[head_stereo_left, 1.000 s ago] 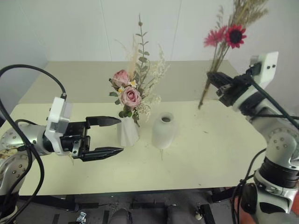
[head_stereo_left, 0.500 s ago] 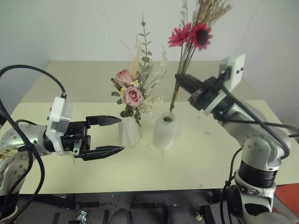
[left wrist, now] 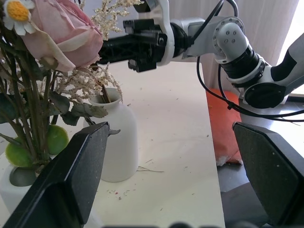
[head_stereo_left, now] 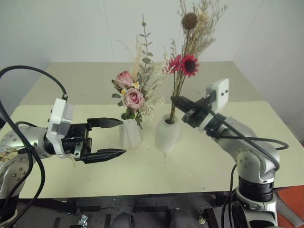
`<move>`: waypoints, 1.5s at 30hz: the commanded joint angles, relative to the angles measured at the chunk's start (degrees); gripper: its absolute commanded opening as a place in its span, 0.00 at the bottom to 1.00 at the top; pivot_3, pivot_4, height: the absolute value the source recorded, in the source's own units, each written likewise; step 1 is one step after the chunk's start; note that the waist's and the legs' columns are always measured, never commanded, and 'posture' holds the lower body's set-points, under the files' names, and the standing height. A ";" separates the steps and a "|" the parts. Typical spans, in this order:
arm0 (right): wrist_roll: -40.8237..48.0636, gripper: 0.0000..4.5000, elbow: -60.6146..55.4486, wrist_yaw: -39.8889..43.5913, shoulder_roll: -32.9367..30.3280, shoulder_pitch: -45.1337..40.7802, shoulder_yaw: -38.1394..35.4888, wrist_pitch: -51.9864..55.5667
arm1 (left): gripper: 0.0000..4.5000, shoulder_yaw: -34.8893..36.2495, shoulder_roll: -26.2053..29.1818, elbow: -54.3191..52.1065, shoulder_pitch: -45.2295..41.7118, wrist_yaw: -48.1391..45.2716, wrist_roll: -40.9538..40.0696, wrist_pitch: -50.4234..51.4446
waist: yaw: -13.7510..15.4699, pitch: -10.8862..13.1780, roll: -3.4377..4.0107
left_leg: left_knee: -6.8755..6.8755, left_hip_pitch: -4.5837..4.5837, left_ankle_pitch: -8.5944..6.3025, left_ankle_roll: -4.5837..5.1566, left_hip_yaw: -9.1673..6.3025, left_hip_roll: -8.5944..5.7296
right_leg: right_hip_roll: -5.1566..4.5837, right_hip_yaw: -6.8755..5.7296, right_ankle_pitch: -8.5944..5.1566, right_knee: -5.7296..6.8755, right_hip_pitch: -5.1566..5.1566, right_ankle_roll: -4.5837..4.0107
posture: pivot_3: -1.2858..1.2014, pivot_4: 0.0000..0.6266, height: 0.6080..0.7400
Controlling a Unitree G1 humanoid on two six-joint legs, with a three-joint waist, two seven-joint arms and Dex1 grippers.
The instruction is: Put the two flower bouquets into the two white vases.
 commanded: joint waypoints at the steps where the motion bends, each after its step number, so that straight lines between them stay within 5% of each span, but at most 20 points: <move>1: -0.94 0.00 -1.44 0.48 0.10 0.55 0.76 -2.98 | 1.00 1.20 0.78 -0.53 -1.20 -0.49 -0.55 -0.32 | 0.01 0.00 0.00 | 0.00 0.00 0.00 0.00 0.00 0.00 | 0.00 0.00 0.00 0.00 0.00 0.00 | 0.52 0.24 1.00; 4: -2.26 0.00 -1.80 0.64 0.26 2.04 2.28 -4.34 | 1.00 0.96 0.75 -0.33 -1.56 -0.65 -0.36 -0.41 | 0.01 0.00 0.00 | 0.00 0.01 0.00 0.00 0.00 0.00 | 0.00 0.00 0.00 0.01 0.00 0.00 | 0.52 0.24 1.00; 10: -2.51 0.37 -4.26 1.38 -1.19 5.37 2.19 -4.69 | 1.00 0.84 0.77 -0.12 -1.92 -1.07 -0.13 -0.44 | 0.05 0.00 0.00 | 0.00 0.00 0.00 0.00 0.00 0.00 | 0.00 0.00 0.00 0.00 0.01 0.00 | 0.52 0.24 1.00; 16: 0.93 0.82 -7.01 7.23 -9.84 8.11 -2.93 -2.83 | 1.00 -0.43 0.65 1.79 -3.55 -2.41 0.91 -0.85 | 0.57 0.00 0.00 | 0.00 0.03 0.00 0.00 0.00 0.00 | 0.00 -0.02 -0.01 -0.03 0.05 0.00 | 0.52 0.24 1.00; 29: 9.30 0.82 -7.27 21.44 -30.36 17.69 -19.32 -1.67 | 1.00 0.75 0.55 1.78 -1.78 -2.45 0.78 -0.22 | 1.48 0.00 -0.02 | 0.00 0.05 0.00 0.00 0.01 -0.01 | -0.01 -0.01 -0.01 -0.06 0.09 0.00 | 0.52 0.24 1.00; 45: 7.57 0.82 -5.66 30.59 -36.78 29.84 -29.28 -5.29 | 1.00 6.64 0.16 -1.60 3.90 1.55 -0.47 -0.41 | 1.50 0.01 -0.04 | 0.02 0.15 0.00 0.00 0.02 -0.01 | -0.01 0.01 -0.02 -0.07 0.19 0.02 | 0.52 0.24 1.00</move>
